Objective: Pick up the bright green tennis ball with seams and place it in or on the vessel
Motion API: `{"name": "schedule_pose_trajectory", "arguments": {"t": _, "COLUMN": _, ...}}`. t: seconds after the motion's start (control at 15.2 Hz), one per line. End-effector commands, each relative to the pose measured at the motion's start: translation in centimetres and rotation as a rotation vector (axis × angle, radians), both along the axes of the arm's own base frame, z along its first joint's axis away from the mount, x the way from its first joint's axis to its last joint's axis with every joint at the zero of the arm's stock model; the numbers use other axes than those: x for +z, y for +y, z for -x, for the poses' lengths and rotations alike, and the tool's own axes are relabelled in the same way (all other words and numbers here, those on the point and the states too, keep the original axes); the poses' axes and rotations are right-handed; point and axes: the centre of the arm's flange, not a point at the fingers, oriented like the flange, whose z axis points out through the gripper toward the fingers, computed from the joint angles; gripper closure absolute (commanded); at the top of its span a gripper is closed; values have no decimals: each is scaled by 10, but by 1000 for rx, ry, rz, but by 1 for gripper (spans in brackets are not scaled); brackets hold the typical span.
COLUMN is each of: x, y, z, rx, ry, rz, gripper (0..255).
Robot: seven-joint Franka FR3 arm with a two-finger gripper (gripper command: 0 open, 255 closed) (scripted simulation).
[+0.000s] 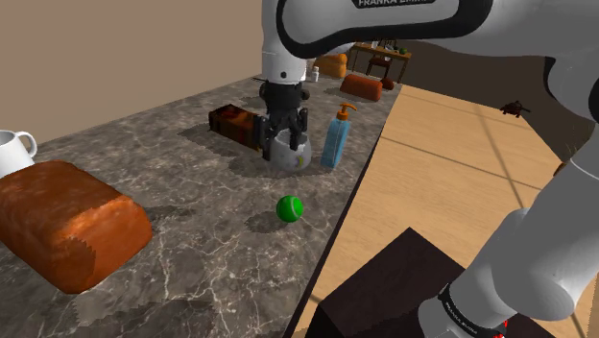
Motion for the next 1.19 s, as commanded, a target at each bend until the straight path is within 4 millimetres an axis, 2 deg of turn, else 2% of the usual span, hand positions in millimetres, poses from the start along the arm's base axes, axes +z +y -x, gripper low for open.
{"name": "schedule_pose_trajectory", "arguments": {"t": 0.0, "x": -25, "y": 5, "z": 12, "rx": 18, "ry": -10, "rz": 20, "gripper": 0}}
{"name": "schedule_pose_trajectory", "arguments": {"t": 0.4, "x": -100, "y": 17, "z": 39, "rx": 72, "ry": -38, "rz": 83, "gripper": 0}}
{"name": "schedule_pose_trajectory", "arguments": {"t": 0.46, "x": -101, "y": 18, "z": 40, "rx": 73, "ry": -38, "rz": 84, "gripper": 0}}
{"name": "schedule_pose_trajectory", "arguments": {"t": 0.92, "x": -141, "y": 15, "z": 44, "rx": 73, "ry": -38, "rz": 84, "gripper": 0}}
{"name": "schedule_pose_trajectory", "arguments": {"t": 1.12, "x": -141, "y": 15, "z": 44, "rx": 73, "ry": -38, "rz": 84, "gripper": 0}}
